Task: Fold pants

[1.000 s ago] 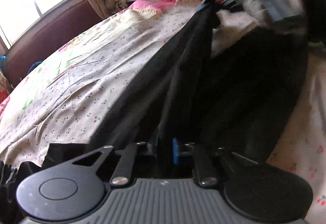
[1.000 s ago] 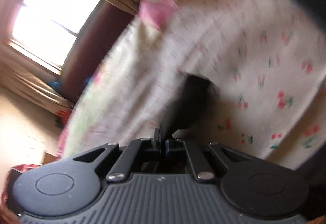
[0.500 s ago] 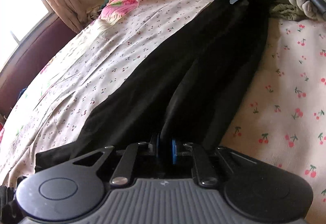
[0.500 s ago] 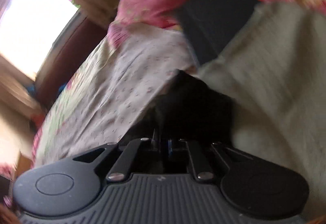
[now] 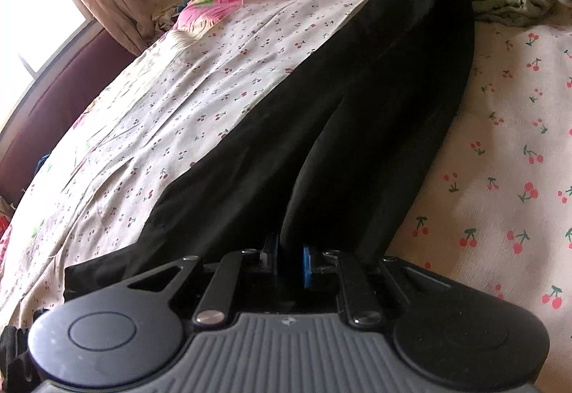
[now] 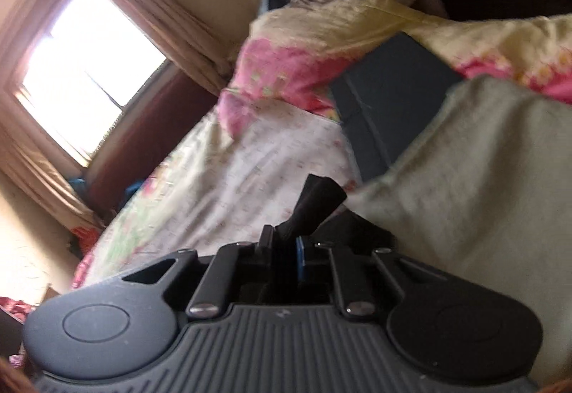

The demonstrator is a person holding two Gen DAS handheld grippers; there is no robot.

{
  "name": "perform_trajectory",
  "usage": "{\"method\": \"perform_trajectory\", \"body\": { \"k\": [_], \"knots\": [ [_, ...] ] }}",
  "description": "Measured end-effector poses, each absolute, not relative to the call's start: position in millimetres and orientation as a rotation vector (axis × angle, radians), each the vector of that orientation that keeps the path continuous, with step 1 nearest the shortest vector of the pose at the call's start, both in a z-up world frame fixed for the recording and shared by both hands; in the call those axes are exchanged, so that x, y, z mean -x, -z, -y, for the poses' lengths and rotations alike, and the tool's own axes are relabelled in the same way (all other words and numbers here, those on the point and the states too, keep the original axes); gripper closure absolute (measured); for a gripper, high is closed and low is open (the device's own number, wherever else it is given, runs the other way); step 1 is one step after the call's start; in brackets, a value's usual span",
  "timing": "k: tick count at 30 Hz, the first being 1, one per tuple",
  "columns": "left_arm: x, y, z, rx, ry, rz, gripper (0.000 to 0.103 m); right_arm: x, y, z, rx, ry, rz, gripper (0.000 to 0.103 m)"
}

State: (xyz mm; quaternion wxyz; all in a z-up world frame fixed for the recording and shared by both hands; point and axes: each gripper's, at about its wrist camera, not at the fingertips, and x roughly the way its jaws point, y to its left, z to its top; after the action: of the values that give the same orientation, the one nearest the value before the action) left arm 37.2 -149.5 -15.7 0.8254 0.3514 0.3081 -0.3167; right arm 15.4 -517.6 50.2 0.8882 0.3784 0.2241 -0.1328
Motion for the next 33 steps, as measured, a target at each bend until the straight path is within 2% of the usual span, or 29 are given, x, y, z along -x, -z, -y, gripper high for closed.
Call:
{"method": "perform_trajectory", "body": {
  "k": [4,6,12,14,17,19,22,24,26,28,29,33],
  "knots": [
    [-43.1,15.2,151.9,-0.76,0.686,-0.656,0.073,-29.9,-32.2,527.8,-0.86,0.283,-0.546,0.085],
    [-44.7,10.9,150.6,-0.752,0.691,-0.661,0.073,-39.0,-41.6,529.0,-0.849,0.293,-0.55,0.09],
    [-40.0,-1.2,140.1,-0.73,0.69,-0.643,0.073,-18.7,-94.7,519.0,-0.813,0.14,-0.346,0.091],
    [-37.8,6.3,141.3,-0.74,0.693,-0.656,0.073,-19.4,-82.5,519.0,-0.78,0.173,-0.408,0.088],
    [-32.4,13.9,143.8,-0.767,0.686,-0.648,0.073,-35.3,-39.2,527.0,-0.773,0.301,-0.645,0.086],
    [-32.1,11.7,143.6,-0.757,0.689,-0.652,0.073,-31.4,-30.8,528.5,-0.796,0.304,-0.64,0.087],
    [-35.9,11.5,143.7,-0.758,0.694,-0.657,0.073,-23.5,-41.7,528.2,-0.785,0.306,-0.582,0.076],
    [-37.2,11.8,143.2,-0.754,0.697,-0.657,0.073,-23.1,-45.4,528.5,-0.744,0.295,-0.585,0.063],
    [-37.0,12.2,143.4,-0.756,0.696,-0.655,0.073,-30.5,-44.0,528.6,-0.719,0.289,-0.609,0.062],
    [-36.7,12.4,143.7,-0.754,0.694,-0.656,0.073,-38.2,-46.3,528.2,-0.702,0.294,-0.617,0.073],
    [-36.9,12.1,143.5,-0.751,0.694,-0.657,0.073,-42.5,-48.9,525.3,-0.704,0.284,-0.615,0.094],
    [-38.0,13.0,144.4,-0.752,0.695,-0.659,0.073,-46.1,-69.7,510.7,-0.675,0.188,-0.499,0.096]
  ]
}}
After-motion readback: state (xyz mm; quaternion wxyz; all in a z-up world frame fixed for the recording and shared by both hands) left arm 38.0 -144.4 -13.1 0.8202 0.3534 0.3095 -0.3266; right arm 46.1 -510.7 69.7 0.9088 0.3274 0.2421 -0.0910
